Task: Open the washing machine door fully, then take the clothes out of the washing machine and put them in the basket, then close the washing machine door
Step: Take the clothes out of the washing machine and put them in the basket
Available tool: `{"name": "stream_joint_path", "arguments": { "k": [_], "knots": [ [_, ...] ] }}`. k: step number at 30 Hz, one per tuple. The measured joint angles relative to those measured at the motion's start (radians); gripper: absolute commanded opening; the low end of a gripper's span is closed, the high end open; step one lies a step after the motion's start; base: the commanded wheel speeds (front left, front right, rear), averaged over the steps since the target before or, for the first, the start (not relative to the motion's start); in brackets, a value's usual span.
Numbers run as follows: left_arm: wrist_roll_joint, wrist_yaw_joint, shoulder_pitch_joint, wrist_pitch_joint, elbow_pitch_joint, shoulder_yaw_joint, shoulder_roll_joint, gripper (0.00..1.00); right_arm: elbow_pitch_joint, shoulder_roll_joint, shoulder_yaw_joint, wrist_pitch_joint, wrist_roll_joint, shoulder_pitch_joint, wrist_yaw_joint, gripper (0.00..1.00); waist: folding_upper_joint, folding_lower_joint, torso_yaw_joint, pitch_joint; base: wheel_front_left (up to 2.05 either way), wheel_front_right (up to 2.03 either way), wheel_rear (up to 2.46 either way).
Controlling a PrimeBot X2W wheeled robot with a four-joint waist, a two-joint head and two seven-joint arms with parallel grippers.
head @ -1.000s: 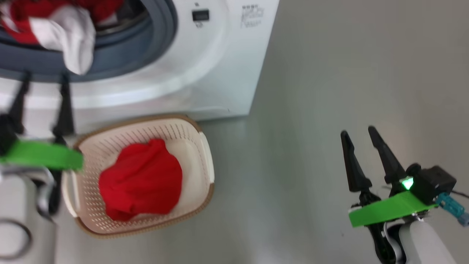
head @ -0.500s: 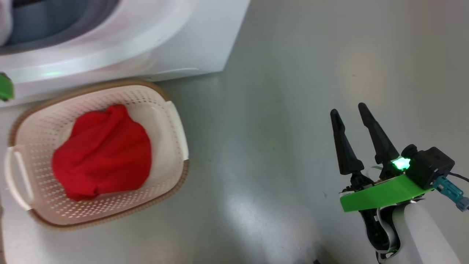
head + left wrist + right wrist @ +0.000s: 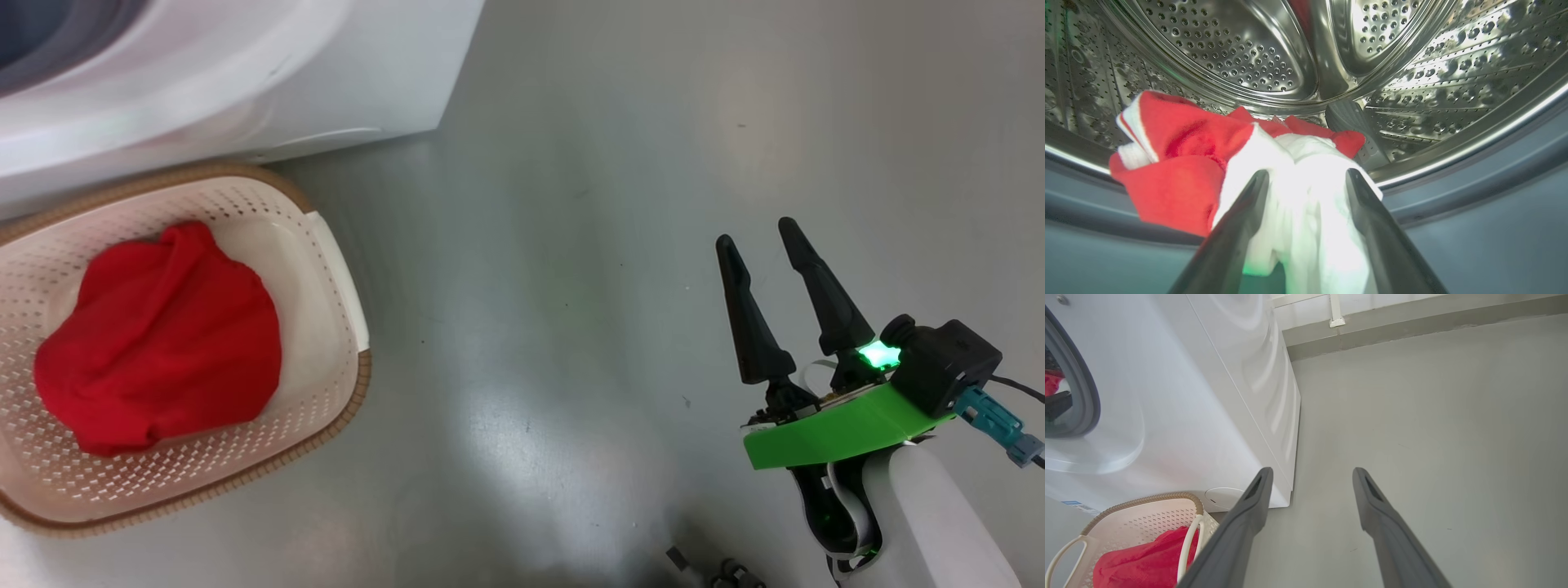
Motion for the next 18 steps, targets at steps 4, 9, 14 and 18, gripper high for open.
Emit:
{"name": "stream_joint_path", "arguments": {
  "k": [4,9,14,18],
  "knots": [
    [0.022,0.003,-0.016,-0.004,0.019,-0.027,0.023,1.00,-0.005,0.000,0.000,0.000,0.000,0.000,0.000,1.00,0.0000,0.0000,-0.009,0.014,0.00,0.00,0.00],
    [0.049,0.008,-0.044,-0.010,0.044,-0.059,0.035,1.00,-0.007,0.000,0.000,0.000,0.000,0.000,0.000,1.00,0.0000,0.0000,-0.008,0.022,0.00,0.00,0.00],
    [0.053,0.009,-0.044,-0.010,0.062,-0.076,0.034,0.57,-0.012,0.000,0.003,0.000,0.000,-0.001,0.000,1.00,0.0000,0.0000,-0.003,0.020,0.00,0.00,0.00],
    [0.053,0.009,-0.044,-0.010,0.076,-0.082,0.031,0.00,-0.014,0.000,0.005,0.000,0.000,-0.001,0.000,1.00,0.0000,0.0000,0.002,0.017,0.00,0.00,0.00]
  ]
}}
